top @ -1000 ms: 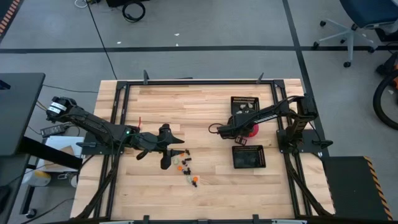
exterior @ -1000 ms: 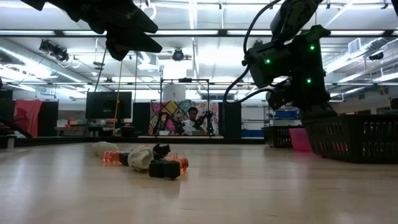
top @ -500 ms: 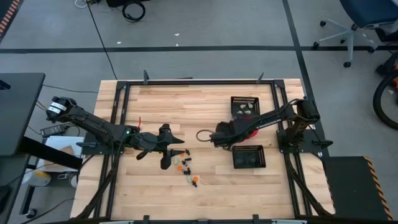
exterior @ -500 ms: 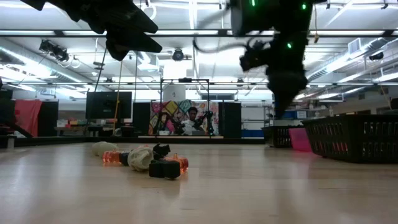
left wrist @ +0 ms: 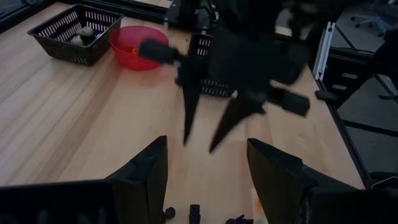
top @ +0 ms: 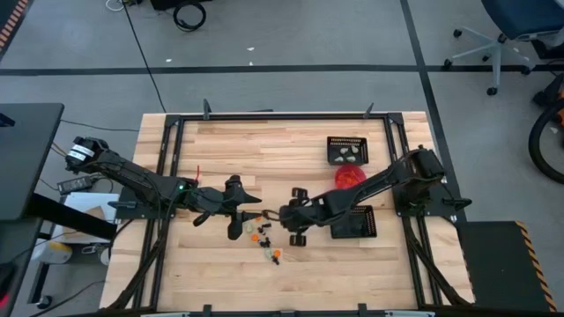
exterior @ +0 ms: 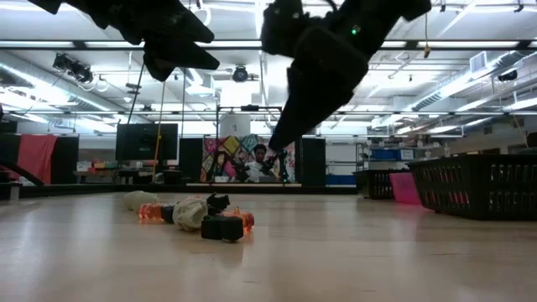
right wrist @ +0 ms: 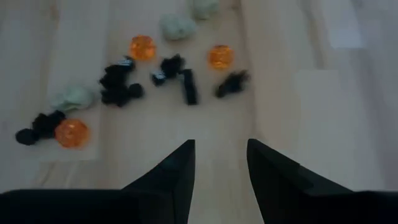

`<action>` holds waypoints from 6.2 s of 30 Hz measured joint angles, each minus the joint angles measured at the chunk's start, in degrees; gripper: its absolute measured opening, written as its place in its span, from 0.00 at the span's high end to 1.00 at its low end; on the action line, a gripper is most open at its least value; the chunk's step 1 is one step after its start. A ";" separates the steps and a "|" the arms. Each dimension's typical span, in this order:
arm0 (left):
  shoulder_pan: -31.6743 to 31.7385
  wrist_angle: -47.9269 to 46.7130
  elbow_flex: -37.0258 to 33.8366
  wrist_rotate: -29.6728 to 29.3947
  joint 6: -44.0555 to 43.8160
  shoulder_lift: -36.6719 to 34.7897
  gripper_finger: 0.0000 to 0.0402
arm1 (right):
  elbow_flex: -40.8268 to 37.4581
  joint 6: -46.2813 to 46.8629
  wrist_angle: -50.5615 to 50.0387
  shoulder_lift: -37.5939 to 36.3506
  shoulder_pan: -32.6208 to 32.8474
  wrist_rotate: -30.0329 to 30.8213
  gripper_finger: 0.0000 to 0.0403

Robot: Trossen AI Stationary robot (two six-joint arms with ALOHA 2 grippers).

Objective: Sort Halloween decoration
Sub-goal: Put the black skeleton toy into the bottom black bin, then put the white skull toy into the top black bin

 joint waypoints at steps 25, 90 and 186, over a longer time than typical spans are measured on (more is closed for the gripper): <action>0.02 -0.26 0.00 -0.17 0.15 0.00 0.52 | -0.02 -8.60 24.84 12.79 -1.44 -4.70 0.63; 0.02 -0.40 0.09 -2.40 0.20 0.00 0.52 | -0.09 16.25 -34.87 -12.71 6.70 1.56 0.88; 3.34 2.97 0.02 -5.33 3.43 0.00 0.52 | -12.15 -8.52 30.77 0.12 5.30 -1.38 0.65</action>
